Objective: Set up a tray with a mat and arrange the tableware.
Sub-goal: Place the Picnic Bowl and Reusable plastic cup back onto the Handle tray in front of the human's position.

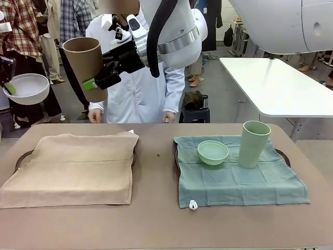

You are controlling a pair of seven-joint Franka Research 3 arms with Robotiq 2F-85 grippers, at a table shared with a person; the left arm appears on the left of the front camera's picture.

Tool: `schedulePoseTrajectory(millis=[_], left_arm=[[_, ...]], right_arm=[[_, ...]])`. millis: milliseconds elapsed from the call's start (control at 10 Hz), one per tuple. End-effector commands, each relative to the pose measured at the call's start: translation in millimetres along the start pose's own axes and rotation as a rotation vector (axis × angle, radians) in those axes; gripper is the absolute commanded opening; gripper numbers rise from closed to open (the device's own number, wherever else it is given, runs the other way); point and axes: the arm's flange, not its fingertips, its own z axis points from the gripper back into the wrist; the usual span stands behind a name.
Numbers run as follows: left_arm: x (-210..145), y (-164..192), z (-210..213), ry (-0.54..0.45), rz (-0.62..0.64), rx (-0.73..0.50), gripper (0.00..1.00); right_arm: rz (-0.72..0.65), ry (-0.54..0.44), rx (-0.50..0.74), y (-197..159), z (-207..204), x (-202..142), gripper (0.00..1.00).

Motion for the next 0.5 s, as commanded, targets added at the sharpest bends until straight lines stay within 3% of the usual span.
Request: schedulePoseTrajectory(millis=[0, 400], left_arm=[[-3, 13, -37, 0.053, -0.042, -0.067, 0.04], [-15, 12, -109, 0.160, -0.072, -0.048, 0.04]], right_arm=[[-0.018, -0.033, 0.026, 2, -10, -35, 0.83], [-0.063, -0.082, 0.050, 6, -46, -90, 0.83]])
